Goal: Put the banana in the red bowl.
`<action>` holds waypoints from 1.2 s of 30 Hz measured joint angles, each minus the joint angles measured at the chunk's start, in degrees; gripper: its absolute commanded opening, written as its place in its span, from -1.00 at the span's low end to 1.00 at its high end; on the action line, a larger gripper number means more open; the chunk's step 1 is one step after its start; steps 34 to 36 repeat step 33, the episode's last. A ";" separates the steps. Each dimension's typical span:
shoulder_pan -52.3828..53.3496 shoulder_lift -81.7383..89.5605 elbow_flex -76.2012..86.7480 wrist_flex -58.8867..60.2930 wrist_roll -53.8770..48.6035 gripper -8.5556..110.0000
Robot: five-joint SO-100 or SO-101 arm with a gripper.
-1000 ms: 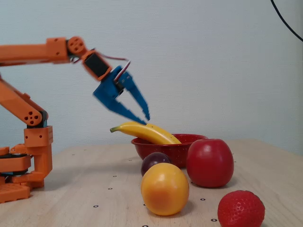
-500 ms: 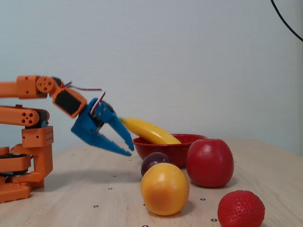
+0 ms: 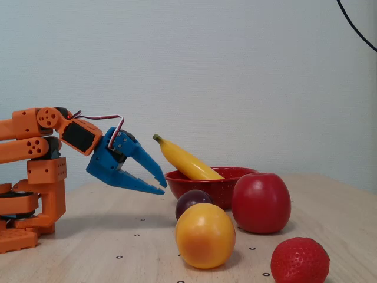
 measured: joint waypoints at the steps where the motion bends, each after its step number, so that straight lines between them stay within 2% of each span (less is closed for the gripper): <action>1: 0.00 0.00 0.00 0.62 0.00 -0.85; 9: 0.00 0.88 0.00 7.82 -2.90 -0.85; 36: 0.00 0.88 0.00 8.09 -5.10 -0.85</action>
